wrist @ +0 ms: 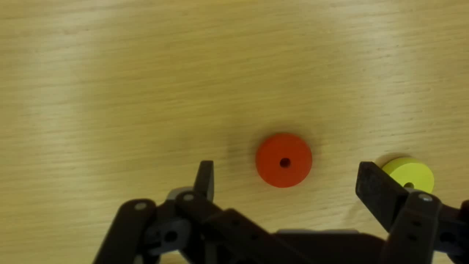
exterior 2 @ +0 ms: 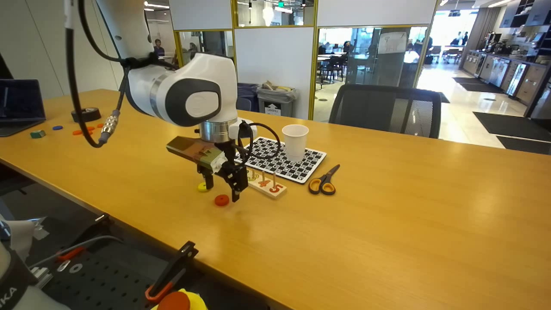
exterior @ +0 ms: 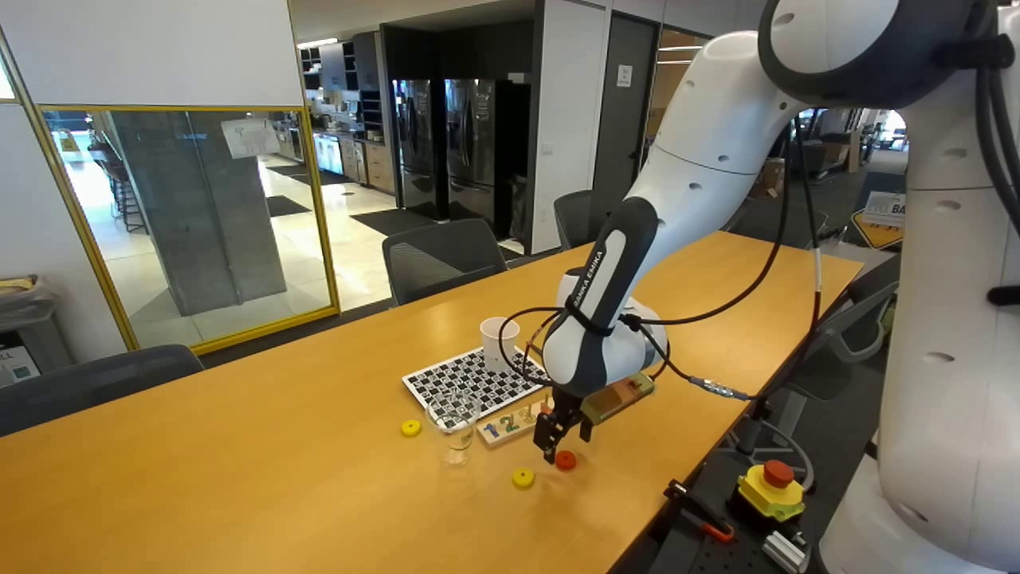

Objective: Pick up the orange tokens from the table and put them in the white cup. Put the yellow tokens in the colourless cup.

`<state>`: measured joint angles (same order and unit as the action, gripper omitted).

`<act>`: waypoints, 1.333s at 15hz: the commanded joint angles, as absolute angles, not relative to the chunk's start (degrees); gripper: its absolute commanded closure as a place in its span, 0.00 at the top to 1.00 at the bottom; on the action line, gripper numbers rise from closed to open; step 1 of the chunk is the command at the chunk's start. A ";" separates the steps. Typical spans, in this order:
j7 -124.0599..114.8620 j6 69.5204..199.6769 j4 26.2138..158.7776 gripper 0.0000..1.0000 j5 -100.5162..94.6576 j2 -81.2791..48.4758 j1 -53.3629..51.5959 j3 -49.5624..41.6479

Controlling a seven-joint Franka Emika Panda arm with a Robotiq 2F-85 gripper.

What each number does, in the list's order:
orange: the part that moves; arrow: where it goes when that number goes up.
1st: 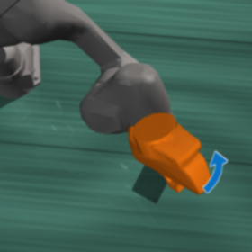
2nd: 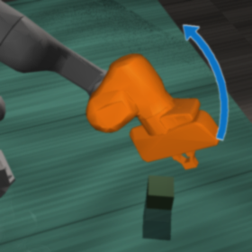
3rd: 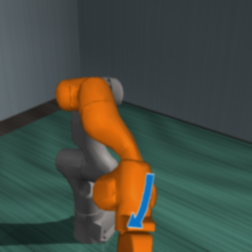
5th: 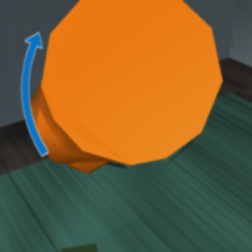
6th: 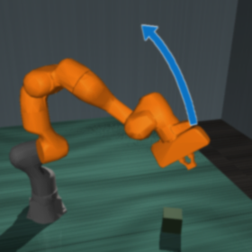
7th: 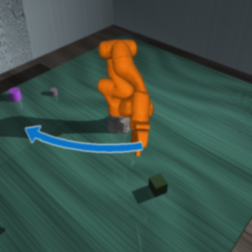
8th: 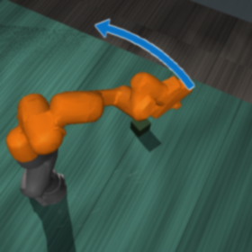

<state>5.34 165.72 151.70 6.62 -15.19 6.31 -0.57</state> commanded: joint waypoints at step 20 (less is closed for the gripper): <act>5.45 171.08 153.26 0.17 5.73 -15.74 7.78 0.69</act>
<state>5.93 169.25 152.52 6.61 -17.06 8.31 1.19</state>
